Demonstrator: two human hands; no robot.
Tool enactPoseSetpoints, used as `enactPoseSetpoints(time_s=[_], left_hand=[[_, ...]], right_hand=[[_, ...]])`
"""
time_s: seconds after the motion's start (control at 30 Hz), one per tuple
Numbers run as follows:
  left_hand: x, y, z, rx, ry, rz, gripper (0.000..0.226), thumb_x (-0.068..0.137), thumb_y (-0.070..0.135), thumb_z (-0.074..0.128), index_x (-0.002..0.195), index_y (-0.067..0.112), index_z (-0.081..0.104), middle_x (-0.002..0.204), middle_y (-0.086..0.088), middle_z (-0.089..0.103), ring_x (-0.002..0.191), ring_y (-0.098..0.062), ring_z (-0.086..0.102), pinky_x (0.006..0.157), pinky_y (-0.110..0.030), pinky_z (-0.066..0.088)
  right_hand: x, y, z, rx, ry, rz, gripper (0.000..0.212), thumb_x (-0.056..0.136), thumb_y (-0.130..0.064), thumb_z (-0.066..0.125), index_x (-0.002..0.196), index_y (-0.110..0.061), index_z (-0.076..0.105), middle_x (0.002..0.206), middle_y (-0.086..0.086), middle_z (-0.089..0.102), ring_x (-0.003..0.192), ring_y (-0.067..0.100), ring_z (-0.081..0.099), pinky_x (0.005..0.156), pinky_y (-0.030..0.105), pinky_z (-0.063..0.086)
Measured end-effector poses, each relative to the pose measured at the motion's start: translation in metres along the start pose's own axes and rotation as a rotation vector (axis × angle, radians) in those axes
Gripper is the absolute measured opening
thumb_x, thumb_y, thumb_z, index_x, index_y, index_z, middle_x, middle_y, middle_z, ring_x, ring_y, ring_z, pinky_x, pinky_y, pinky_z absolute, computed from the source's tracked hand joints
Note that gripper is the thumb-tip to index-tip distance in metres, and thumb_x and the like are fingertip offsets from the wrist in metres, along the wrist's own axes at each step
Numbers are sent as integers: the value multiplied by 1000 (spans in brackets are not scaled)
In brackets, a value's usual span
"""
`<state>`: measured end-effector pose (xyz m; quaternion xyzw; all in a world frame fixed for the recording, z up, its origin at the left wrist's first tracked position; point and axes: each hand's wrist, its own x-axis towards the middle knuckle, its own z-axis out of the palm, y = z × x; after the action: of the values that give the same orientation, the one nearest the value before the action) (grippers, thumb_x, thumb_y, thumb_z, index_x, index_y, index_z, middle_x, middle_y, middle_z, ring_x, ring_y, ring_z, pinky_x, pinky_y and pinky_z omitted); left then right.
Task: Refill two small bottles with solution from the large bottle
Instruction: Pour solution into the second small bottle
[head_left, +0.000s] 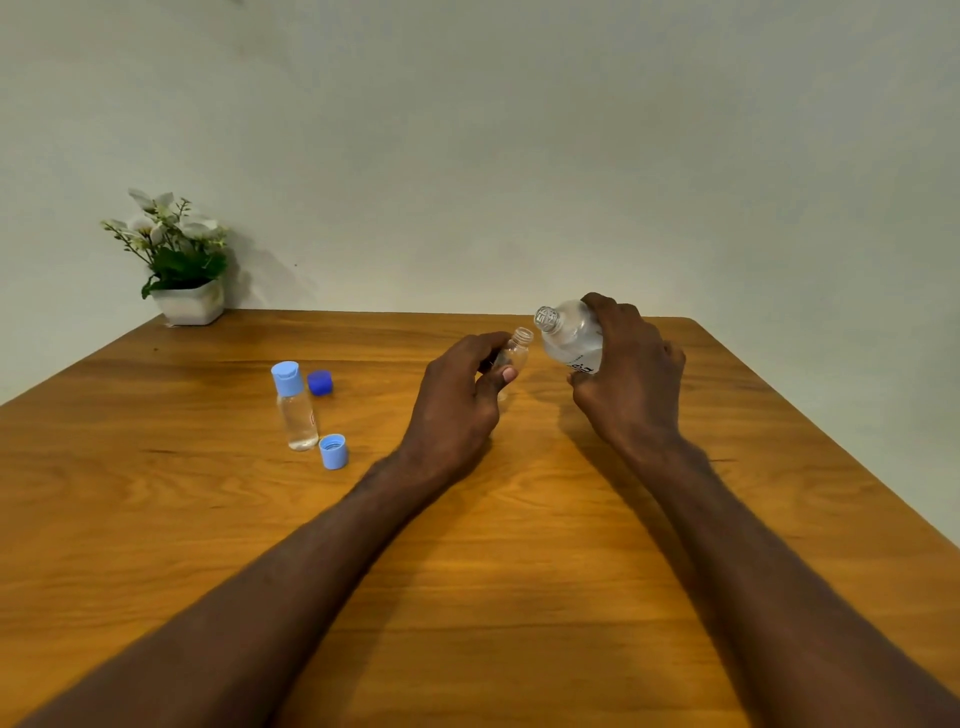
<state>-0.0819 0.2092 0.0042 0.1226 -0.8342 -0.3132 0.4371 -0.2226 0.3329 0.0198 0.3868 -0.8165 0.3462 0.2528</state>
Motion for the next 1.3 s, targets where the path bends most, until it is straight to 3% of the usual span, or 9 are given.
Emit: enactPoseSetpoints(time_s=[0.1, 0.27, 0.47, 1.3], left_hand=[[0, 1, 0, 3, -3, -4, 34, 101, 15, 62, 135, 15, 66, 121, 2, 71, 104, -5, 58, 84, -21, 48], [-1, 0, 0, 3, -3, -22, 30, 102, 17, 62, 131, 14, 68, 117, 1, 72, 106, -13, 63, 90, -37, 53], [-1, 1, 0, 3, -12, -36, 26, 101, 14, 62, 126, 12, 69, 111, 0, 73, 102, -16, 64, 87, -41, 53], [-1, -2, 1, 41, -28, -101, 26, 100, 18, 63, 125, 15, 68, 114, 2, 72, 103, -12, 65, 90, -40, 56]], right_hand=[[-1, 1, 1, -12, -1, -24, 85, 71, -14, 83, 147, -25, 47, 136, 2, 60, 123, 29, 57, 102, 52, 38], [0, 0, 2, -27, -10, -31, 83, 72, -12, 81, 147, -28, 48, 138, -1, 60, 126, 27, 56, 105, 52, 36], [0, 1, 0, -50, -6, -46, 84, 70, -8, 79, 145, -29, 48, 139, -2, 59, 130, 26, 53, 108, 57, 34], [1, -1, -2, -140, 19, -84, 86, 65, -1, 72, 139, -38, 49, 137, -6, 57, 132, 23, 50, 108, 61, 28]])
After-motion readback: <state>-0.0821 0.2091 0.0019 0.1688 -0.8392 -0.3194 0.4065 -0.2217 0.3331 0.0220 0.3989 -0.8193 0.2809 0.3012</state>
